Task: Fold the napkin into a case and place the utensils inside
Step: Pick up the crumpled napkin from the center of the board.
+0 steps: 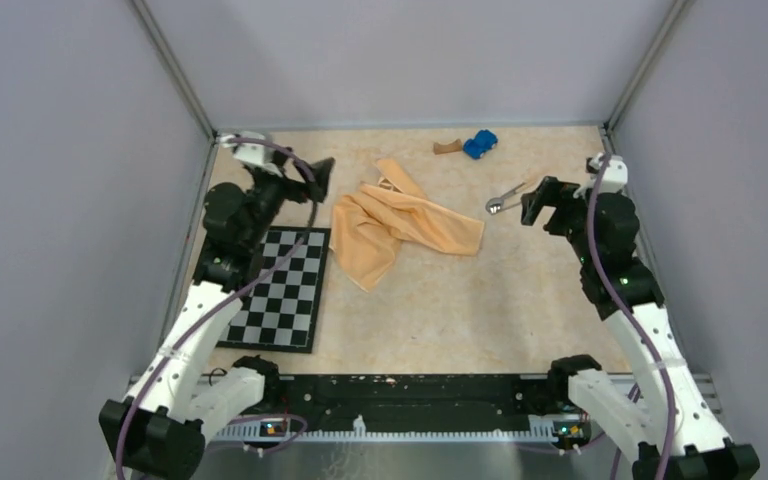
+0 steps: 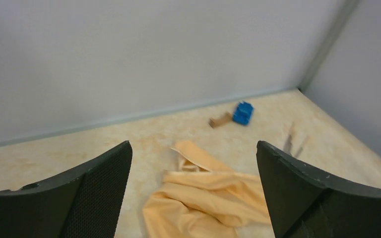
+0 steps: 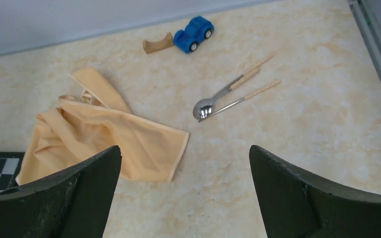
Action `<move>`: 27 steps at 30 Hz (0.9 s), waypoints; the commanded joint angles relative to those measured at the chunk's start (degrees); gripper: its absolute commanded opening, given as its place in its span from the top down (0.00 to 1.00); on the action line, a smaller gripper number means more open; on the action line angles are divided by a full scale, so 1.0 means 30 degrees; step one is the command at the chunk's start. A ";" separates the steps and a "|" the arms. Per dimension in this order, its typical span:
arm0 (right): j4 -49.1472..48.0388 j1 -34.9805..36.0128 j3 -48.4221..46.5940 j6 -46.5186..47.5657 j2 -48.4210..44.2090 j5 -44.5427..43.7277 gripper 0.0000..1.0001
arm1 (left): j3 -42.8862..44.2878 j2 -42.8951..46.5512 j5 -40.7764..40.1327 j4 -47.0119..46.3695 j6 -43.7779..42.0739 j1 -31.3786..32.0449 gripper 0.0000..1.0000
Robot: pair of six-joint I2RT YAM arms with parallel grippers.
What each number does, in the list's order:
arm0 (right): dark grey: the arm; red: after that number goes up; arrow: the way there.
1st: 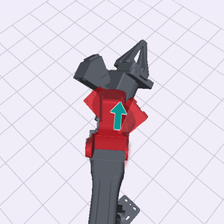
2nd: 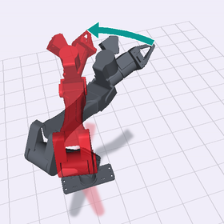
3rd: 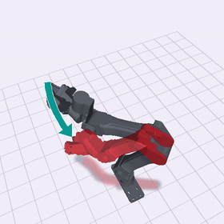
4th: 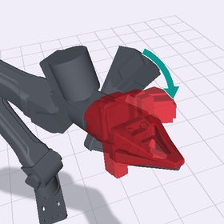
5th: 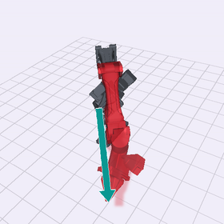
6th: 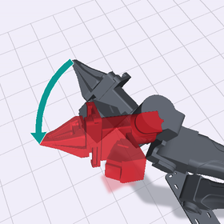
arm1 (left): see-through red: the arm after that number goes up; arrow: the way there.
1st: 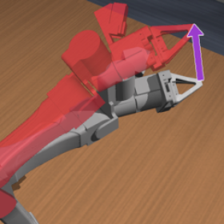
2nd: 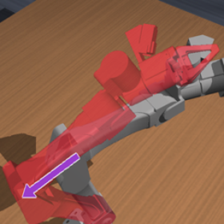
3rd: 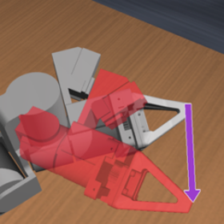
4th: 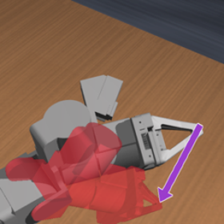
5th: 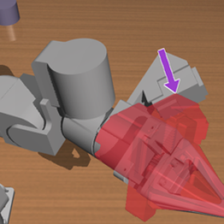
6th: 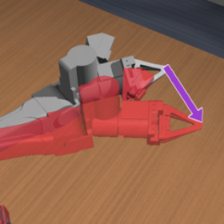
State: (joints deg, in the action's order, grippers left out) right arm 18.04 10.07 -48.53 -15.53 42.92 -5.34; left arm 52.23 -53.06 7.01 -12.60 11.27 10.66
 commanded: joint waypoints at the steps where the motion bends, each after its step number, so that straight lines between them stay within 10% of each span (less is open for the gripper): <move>1: 0.0737 0.0510 -0.0498 -0.0011 0.1850 -0.0910 0.01 | -0.0437 -0.0978 0.3310 -0.1104 -0.1770 0.1863 0.02; 21: -0.5610 0.0674 -0.0120 -0.5794 1.0661 0.1457 0.01 | 0.0110 -0.2202 0.4196 -0.0671 -0.0773 0.1955 0.02; 27: -0.9000 -0.0628 0.0106 -0.9546 1.4733 0.6468 0.12 | 0.0383 -0.3041 0.4620 -0.0493 0.0174 0.1952 0.02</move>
State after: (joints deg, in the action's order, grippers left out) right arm 1.15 10.11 -47.31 -35.03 82.70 3.29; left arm 50.83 -60.71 19.25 -12.86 9.45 16.58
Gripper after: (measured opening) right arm 0.910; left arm 0.984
